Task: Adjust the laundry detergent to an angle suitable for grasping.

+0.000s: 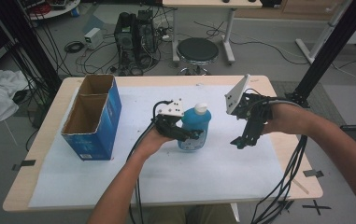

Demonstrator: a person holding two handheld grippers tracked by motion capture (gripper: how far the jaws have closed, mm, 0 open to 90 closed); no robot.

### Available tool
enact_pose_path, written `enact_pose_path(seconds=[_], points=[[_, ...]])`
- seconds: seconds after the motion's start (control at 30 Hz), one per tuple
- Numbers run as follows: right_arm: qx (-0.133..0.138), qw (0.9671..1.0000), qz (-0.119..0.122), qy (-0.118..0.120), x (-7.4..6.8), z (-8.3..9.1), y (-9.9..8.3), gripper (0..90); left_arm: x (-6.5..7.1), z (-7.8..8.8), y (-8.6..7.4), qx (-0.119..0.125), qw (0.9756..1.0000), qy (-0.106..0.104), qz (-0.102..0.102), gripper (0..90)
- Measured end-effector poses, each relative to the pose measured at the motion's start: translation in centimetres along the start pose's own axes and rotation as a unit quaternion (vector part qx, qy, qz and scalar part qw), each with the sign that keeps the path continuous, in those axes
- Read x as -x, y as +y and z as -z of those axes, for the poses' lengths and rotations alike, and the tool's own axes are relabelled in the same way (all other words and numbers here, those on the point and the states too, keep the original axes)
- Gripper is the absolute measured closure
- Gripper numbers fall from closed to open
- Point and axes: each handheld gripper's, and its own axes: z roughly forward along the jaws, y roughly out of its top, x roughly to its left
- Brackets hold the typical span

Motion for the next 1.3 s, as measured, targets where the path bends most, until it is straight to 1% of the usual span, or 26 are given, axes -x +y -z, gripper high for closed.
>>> enact_pose_path(seconds=[0.03,0.07,0.1,0.13,0.17,0.2,0.27,0.3,0.33,0.37,0.4,0.43,0.5,0.6,0.63,0.67,0.77,0.8,0.9,0.93,0.97,1.0,1.07,1.13,1.17,1.3], points=[[0.000,1.0000,0.000,0.000,0.0,0.0,0.0,1.9,0.0,0.0,0.0,0.000,1.0000,0.000,0.000,43.6],[-0.004,1.0000,-0.001,0.001,0.0,0.1,0.0,1.9,0.1,-0.2,-0.1,0.005,0.9997,-0.022,-0.009,43.7],[-0.003,1.0000,-0.003,-0.001,0.1,0.1,-0.1,1.9,0.1,-0.2,-0.1,0.005,0.9997,-0.022,-0.009,43.7],[0.001,1.0000,-0.007,-0.001,0.0,0.0,-0.1,1.9,0.0,-0.3,-0.2,0.000,0.9987,-0.038,-0.033,43.7],[-0.002,1.0000,-0.004,-0.001,0.1,0.1,-0.1,1.9,0.1,-0.4,-0.3,0.006,0.9985,-0.047,-0.027,43.7],[-0.002,1.0000,-0.004,-0.001,0.1,0.1,-0.1,1.9,0.1,-0.4,-0.3,0.006,0.9985,-0.047,-0.027,43.7],[-0.001,1.0000,-0.009,-0.001,0.3,0.1,-0.3,1.9,0.1,-0.6,-0.5,0.002,0.9974,-0.063,-0.034,43.7],[-0.003,1.0000,-0.009,-0.001,0.3,0.1,-0.3,1.9,0.1,-0.6,-0.5,0.006,0.9971,-0.068,-0.032,43.7],[-0.003,1.0000,-0.009,-0.001,0.3,0.1,-0.3,1.9,0.0,-0.6,-0.6,0.000,0.9962,-0.075,-0.045,43.7],[-0.002,1.0000,-0.008,-0.001,0.4,0.0,-0.4,1.9,0.2,-0.9,-0.6,0.009,0.9959,-0.082,-0.038,43.7],[-0.006,0.9999,-0.014,0.000,0.4,0.0,-0.4,1.9,0.1,-0.9,-0.6,0.003,0.9949,-0.087,-0.051,43.7],[-0.003,0.9999,-0.011,0.000,0.5,-0.1,-0.4,1.9,-0.1,-1.2,-0.6,-0.013,0.9933,-0.095,-0.065,43.8],[-0.006,0.9999,-0.012,0.001,0.5,-0.2,-0.4,1.9,0.0,-1.5,-0.8,-0.009,0.9931,-0.102,-0.057,43.8],[-0.006,0.9999,-0.015,0.001,0.5,-0.2,-0.5,1.9,-0.1,-1.7,-0.8,-0.012,0.9925,-0.106,-0.060,43.8],[-0.007,0.9999,-0.016,0.001,0.5,-0.2,-0.5,1.9,-0.3,-1.8,-0.8,-0.014,0.9917,-0.107,-0.069,43.8],[-0.003,0.9999,-0.014,0.001,0.6,-0.3,-0.5,1.9,-0.1,-2.1,-0.9,-0.013,0.9917,-0.112,-0.062,43.8],[-0.004,0.9998,-0.017,0.002,0.6,-0.4,-0.6,1.9,-0.2,-2.3,-0.9,-0.019,0.9915,-0.113,-0.061,43.8],[-0.006,0.9999,-0.014,0.002,0.6,-0.4,-0.6,1.9,-0.3,-2.4,-1.0,-0.023,0.9913,-0.111,-0.068,43.8],[-0.007,0.9998,-0.019,0.002,0.5,-0.5,-0.6,1.9,-0.2,-2.6,-1.1,-0.022,0.9923,-0.108,-0.056,43.8],[-0.007,0.9998,-0.019,0.002,0.5,-0.5,-0.6,1.9,-0.3,-2.7,-1.2,-0.031,0.9922,-0.105,-0.060,43.8],[-0.007,0.9998,-0.020,0.002,0.5,-0.5,-0.7,1.9,-0.3,-2.8,-1.4,-0.031,0.9926,-0.104,-0.056,43.7],[-0.007,0.9998,-0.017,0.002,0.5,-0.5,-0.7,1.9,-0.4,-2.7,-1.4,-0.034,0.9922,-0.102,-0.062,43.7],[-0.008,0.9998,-0.019,0.001,0.5,-0.5,-0.7,1.9,-0.4,-2.7,-1.5,-0.032,0.9924,-0.101,-0.062,43.7],[-0.006,0.9998,-0.018,0.000,0.6,-0.6,-0.7,1.9,-0.4,-2.6,-1.5,-0.033,0.9926,-0.102,-0.058,43.7],[-0.005,0.9998,-0.019,0.000,0.6,-0.6,-0.7,1.9,-0.3,-2.6,-1.6,-0.028,0.9930,-0.104,-0.048,43.7],[-0.009,0.9998,-0.016,0.002,0.5,-0.6,-0.5,1.9,-0.4,-2.2,-1.9,-0.035,0.9931,-0.102,-0.046,42.8]])
